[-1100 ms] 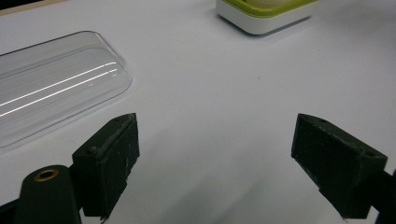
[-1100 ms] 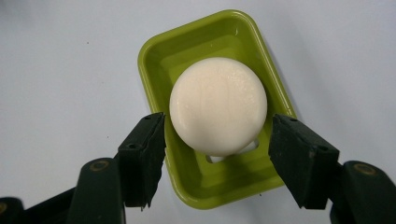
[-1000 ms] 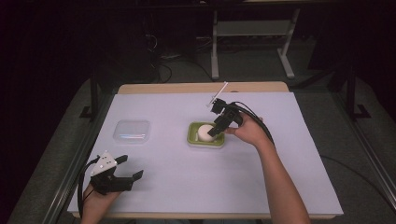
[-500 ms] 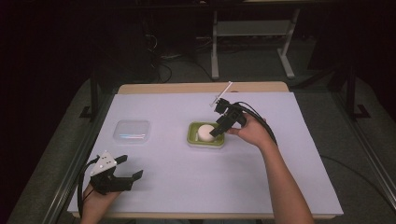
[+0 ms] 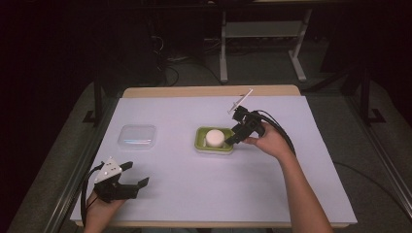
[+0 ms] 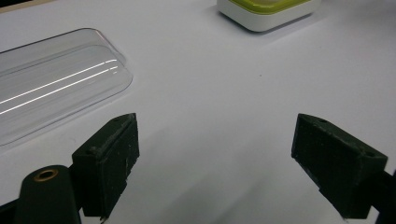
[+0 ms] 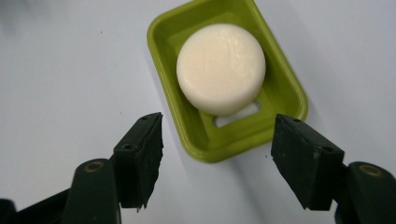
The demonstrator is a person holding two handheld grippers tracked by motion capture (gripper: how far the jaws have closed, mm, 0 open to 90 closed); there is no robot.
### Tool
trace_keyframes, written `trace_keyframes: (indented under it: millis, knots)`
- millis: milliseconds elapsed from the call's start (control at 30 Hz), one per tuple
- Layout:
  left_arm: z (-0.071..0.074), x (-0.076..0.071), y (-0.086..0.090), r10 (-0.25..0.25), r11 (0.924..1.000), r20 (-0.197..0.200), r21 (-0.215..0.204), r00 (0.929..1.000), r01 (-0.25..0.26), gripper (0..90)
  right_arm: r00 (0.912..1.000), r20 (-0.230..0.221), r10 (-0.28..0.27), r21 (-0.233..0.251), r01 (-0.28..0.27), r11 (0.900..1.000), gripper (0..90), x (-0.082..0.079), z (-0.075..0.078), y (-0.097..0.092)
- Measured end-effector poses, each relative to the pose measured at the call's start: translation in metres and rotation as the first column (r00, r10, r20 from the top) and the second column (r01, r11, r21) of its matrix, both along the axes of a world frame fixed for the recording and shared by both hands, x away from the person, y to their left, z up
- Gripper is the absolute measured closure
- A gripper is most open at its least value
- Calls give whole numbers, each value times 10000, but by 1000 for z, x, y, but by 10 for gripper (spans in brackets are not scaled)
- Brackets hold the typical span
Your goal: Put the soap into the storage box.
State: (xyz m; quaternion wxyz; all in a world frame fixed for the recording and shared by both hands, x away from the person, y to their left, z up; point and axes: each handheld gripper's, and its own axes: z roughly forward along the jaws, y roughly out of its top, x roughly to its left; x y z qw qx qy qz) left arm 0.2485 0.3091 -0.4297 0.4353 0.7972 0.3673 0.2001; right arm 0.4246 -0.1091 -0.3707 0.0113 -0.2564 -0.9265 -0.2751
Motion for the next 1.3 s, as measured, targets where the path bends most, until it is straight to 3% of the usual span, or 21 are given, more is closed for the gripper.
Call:
trace_keyframes:
  millis: [767, 1300]
  knots:
    - [-2, 0, 2, 107, 9999, -89, -63, 9999, -107, 149, 9985, -29, -541, 359, 542, 9979, 295, -20, -7, -37]
    - [-4, 2, 3, 112, 9999, -144, -12, 9998, -113, 148, 9955, 84, -940, 855, 929, 9920, 283, -39, -7, -70]
